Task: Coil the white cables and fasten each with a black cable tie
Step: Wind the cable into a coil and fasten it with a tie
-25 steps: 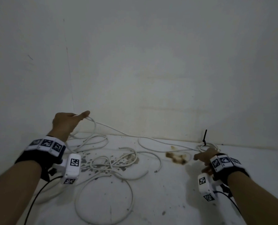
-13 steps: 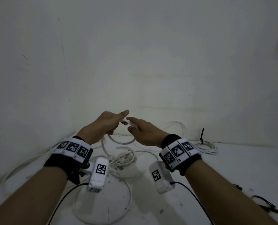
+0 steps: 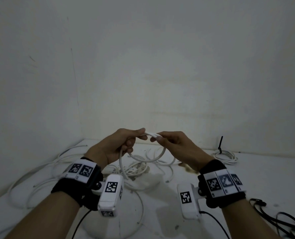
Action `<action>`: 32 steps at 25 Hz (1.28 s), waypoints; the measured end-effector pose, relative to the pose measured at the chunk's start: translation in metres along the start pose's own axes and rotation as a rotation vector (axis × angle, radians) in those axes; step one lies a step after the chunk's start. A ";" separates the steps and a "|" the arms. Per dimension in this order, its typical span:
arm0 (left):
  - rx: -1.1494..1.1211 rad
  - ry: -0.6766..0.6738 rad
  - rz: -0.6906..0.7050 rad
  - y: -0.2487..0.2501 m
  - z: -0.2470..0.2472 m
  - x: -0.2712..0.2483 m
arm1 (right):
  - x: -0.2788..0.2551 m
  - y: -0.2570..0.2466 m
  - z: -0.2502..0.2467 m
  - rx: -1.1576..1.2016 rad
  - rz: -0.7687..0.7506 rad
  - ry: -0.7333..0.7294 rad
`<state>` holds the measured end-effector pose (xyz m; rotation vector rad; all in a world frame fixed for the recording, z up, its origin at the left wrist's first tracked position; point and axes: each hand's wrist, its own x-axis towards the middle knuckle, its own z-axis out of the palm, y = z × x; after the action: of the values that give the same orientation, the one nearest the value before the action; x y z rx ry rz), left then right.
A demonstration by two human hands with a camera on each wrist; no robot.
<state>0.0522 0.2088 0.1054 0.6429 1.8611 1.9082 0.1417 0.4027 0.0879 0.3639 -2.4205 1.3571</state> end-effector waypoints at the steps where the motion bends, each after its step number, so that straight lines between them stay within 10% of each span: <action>1: -0.036 0.034 -0.005 -0.001 0.005 0.002 | -0.002 0.002 0.002 0.048 0.004 0.054; 10: -0.502 -0.085 0.022 -0.015 0.020 0.014 | -0.014 0.033 -0.007 0.508 0.137 0.114; 17: -0.158 -0.002 0.065 -0.017 0.039 0.030 | -0.014 0.010 -0.024 0.213 0.081 0.099; 22: -0.264 -0.039 -0.021 -0.025 0.051 0.035 | -0.008 0.022 -0.020 0.240 0.105 0.330; 32: -0.694 -0.270 -0.184 -0.040 0.043 0.047 | -0.008 0.027 -0.021 0.073 0.081 0.216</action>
<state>0.0371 0.2724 0.0678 0.4431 0.9580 2.0377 0.1417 0.4347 0.0740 0.1308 -2.2351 1.4411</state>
